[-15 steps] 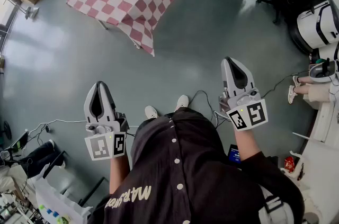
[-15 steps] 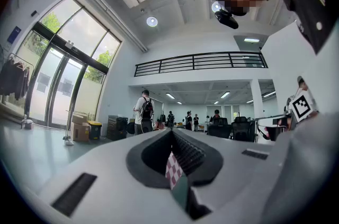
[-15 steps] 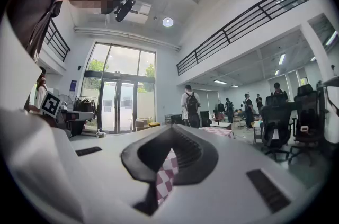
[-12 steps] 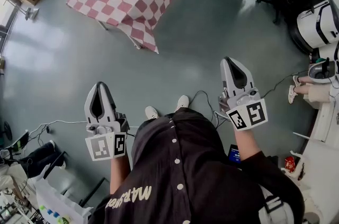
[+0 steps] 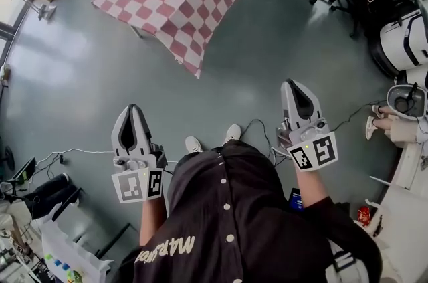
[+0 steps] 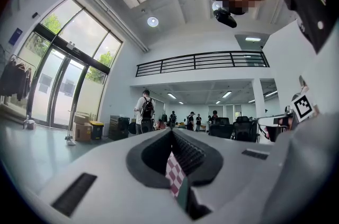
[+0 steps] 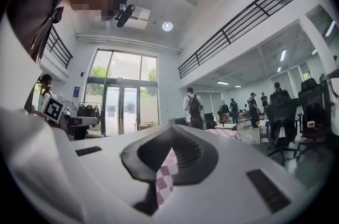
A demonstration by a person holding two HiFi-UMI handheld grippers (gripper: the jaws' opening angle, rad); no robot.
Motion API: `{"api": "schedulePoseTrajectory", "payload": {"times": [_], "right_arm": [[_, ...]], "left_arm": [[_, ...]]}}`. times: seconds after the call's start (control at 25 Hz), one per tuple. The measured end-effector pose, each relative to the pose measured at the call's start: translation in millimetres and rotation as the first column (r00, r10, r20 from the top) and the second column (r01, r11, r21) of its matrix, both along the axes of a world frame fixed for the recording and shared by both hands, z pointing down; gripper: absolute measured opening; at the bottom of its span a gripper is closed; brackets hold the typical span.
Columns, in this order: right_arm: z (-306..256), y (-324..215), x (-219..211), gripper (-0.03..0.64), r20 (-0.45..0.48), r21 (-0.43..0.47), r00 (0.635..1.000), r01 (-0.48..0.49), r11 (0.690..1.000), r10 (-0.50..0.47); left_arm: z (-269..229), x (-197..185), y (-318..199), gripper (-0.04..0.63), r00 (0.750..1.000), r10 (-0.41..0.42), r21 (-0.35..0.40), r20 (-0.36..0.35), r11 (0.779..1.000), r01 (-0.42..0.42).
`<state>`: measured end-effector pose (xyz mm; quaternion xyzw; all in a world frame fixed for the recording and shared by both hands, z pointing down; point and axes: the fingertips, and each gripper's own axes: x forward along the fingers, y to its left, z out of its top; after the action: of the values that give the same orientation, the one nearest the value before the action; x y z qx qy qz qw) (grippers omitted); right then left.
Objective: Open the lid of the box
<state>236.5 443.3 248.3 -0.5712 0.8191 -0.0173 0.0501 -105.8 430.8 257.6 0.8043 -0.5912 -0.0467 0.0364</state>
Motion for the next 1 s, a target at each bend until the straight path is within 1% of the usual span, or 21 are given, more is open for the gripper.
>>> {"api": "schedulePoseTrajectory", "payload": {"times": [0.12,0.2,0.48,0.56,0.64,0.8,1.0], "right_arm": [[0,-1,0,0.009,0.000,-0.003,1.000,0.009,1.000,-0.009],[1,-3,0,0.043,0.009,-0.011,1.000,0.022,1.000,-0.021],[4,-9,6,0.228,0.028,-0.035,0.997,0.073,0.997,-0.072],[6,-11,10,0.261,0.027,-0.042,0.996,0.088,0.995,-0.087],[7,-13,15,0.273,0.026,-0.047,0.994,0.104,0.993,-0.103],[6,-17,33,0.275,0.053,-0.070,0.990,0.133,0.989,-0.130],[11,-26,57,0.276,0.037,-0.090,0.987,0.161,0.983,-0.158]], "left_arm": [[0,1,1,0.011,1.000,-0.005,-0.003,0.002,1.000,0.005],[1,2,1,0.011,1.000,-0.009,-0.005,0.002,1.000,0.009],[-1,11,6,0.011,0.999,-0.039,-0.008,0.008,0.999,0.039],[0,15,8,0.011,0.999,-0.051,-0.011,0.010,0.999,0.051],[1,21,9,0.011,0.998,-0.066,-0.015,0.012,0.998,0.066],[0,35,8,0.011,0.995,-0.097,-0.018,0.012,0.995,0.097],[1,53,9,0.011,0.990,-0.143,-0.021,0.009,0.990,0.143]]}}
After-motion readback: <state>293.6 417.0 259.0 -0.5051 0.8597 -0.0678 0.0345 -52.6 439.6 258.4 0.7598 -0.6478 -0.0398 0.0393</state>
